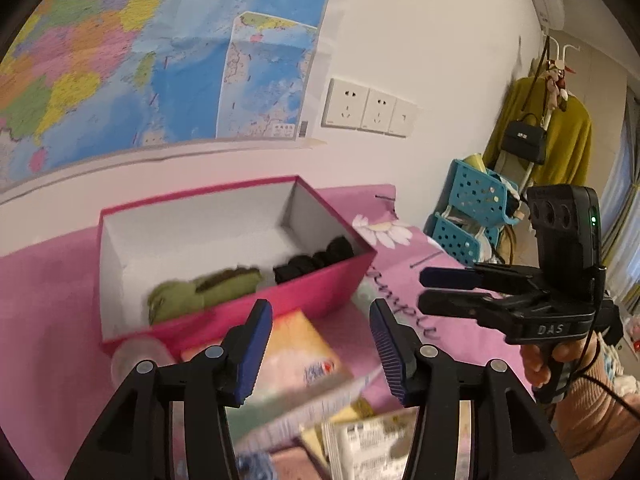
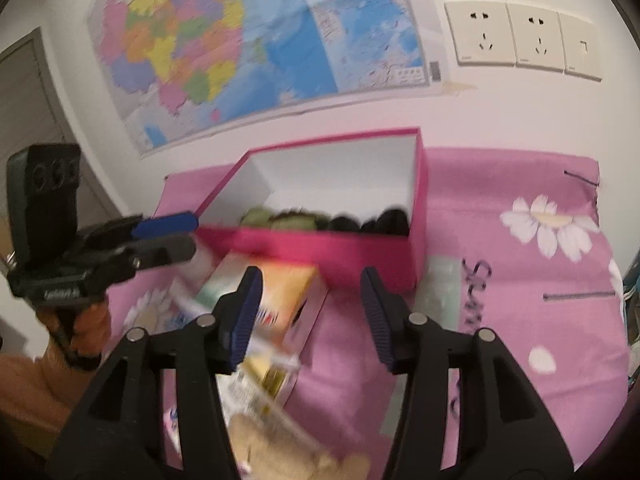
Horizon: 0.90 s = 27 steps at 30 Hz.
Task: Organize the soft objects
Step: 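Carry the black scrunchie into the pink box and open the right tool, then grasp the white printed packet with the left tool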
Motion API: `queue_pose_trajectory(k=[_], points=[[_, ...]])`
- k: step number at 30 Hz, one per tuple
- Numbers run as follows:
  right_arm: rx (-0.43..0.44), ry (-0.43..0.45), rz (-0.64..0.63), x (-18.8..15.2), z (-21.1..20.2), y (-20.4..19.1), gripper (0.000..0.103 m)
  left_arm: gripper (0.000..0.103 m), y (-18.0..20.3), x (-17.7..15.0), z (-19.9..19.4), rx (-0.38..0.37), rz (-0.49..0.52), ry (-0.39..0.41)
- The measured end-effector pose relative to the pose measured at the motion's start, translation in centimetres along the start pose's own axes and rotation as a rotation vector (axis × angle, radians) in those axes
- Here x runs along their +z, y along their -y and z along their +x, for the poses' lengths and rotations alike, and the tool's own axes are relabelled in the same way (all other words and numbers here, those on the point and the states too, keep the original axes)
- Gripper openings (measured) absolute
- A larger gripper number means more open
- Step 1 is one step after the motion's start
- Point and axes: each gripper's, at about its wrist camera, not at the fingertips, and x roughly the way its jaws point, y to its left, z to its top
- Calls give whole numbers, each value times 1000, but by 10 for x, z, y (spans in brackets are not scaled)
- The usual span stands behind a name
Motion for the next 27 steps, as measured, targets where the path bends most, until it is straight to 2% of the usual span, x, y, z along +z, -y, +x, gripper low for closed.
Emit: queue_pose_trajectory(k=[5,12,19,26,27], points=[[21,-52,-14,-27,9,-12,53,53,-13,-26,-17,21,-35,-6],[49,-94,-9,-41,36,-16,53,54,-34,-61,-33,92,-67,-48],[62,-112,5,-44,56,-16,53,54,-49,-82,-15,98,-116,-121],[71,-114,-1,-47,62,-17,53,54,-56,-87,10,91,-149,-165],[74,-116,-3,-48,63,-18,50,53,-55,-88,12,86,-151,-168]])
